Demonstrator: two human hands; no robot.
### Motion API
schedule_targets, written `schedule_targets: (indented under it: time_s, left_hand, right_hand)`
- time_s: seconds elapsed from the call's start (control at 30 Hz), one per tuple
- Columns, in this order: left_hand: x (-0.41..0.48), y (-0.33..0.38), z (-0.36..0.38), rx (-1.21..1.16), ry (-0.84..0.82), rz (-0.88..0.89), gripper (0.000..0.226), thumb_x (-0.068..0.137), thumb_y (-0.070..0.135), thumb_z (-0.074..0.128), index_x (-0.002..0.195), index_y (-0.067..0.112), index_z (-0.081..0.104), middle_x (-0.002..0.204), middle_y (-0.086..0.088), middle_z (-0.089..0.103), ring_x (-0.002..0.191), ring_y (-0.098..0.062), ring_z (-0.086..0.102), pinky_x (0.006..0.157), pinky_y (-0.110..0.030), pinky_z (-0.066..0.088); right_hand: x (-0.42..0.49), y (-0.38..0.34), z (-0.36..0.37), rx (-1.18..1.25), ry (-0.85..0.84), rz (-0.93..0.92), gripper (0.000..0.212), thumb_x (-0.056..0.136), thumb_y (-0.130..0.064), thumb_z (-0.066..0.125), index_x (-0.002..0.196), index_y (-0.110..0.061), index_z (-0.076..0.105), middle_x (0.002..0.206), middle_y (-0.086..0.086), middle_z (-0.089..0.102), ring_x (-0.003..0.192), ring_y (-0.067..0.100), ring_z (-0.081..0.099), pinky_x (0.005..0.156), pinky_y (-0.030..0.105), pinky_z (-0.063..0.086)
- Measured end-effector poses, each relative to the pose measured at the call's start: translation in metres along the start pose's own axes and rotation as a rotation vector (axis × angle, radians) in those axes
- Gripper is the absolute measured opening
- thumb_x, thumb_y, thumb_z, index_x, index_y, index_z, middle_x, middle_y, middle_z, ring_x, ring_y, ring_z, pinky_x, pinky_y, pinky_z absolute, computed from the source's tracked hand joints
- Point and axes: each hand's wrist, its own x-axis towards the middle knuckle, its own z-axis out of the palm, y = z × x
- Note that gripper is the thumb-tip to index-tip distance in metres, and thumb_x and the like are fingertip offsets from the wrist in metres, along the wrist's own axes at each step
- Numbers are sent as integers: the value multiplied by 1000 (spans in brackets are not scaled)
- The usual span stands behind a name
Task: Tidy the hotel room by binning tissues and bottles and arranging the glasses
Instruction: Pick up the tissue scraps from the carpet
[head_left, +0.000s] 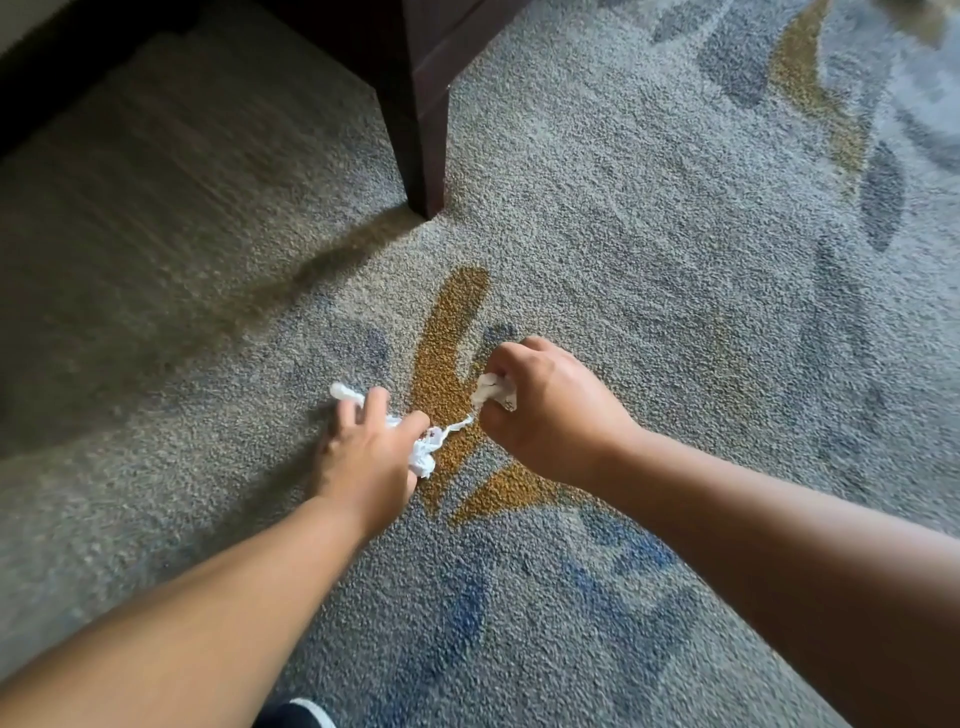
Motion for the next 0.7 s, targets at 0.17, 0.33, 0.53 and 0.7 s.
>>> schedule_targets:
  time_s: [0.17, 0.33, 0.53, 0.7]
  left_hand:
    - [3, -1, -1, -31, -68, -89, 36, 83, 23, 59, 114, 33, 42, 144, -12, 18, 129, -41, 25, 91, -49, 41]
    - [-1, 7, 5, -37, 16, 44, 33, 81, -1, 47, 102, 24, 43, 106, -7, 33, 96, -26, 36, 65, -33, 37]
    - [-10, 15, 7, -45, -126, 129, 18, 83, -3, 41, 85, 14, 44, 89, -3, 33, 59, -18, 36, 52, -31, 27]
    - [-1, 42, -50, -195, -167, -8, 23, 84, -2, 37, 71, 16, 43, 65, -3, 45, 55, -17, 34, 47, -29, 24]
  right_hand:
    - [-1, 0, 2, -20, -5, -3, 19, 87, -35, 52, 99, -21, 54, 95, -2, 49, 86, 16, 45, 69, 27, 32]
    - [-1, -1, 3, -23, -4, -7, 17, 86, -34, 53, 98, -21, 54, 94, -1, 49, 86, 17, 45, 70, 26, 30]
    - [-6, -1, -1, -15, 11, -13, 19, 86, -32, 53, 100, -19, 56, 97, 0, 51, 90, 18, 47, 72, 28, 35]
    - [-22, -7, -35, 0, 67, 10, 13, 87, -34, 51, 95, -23, 53, 96, -4, 49, 89, 15, 46, 70, 28, 36]
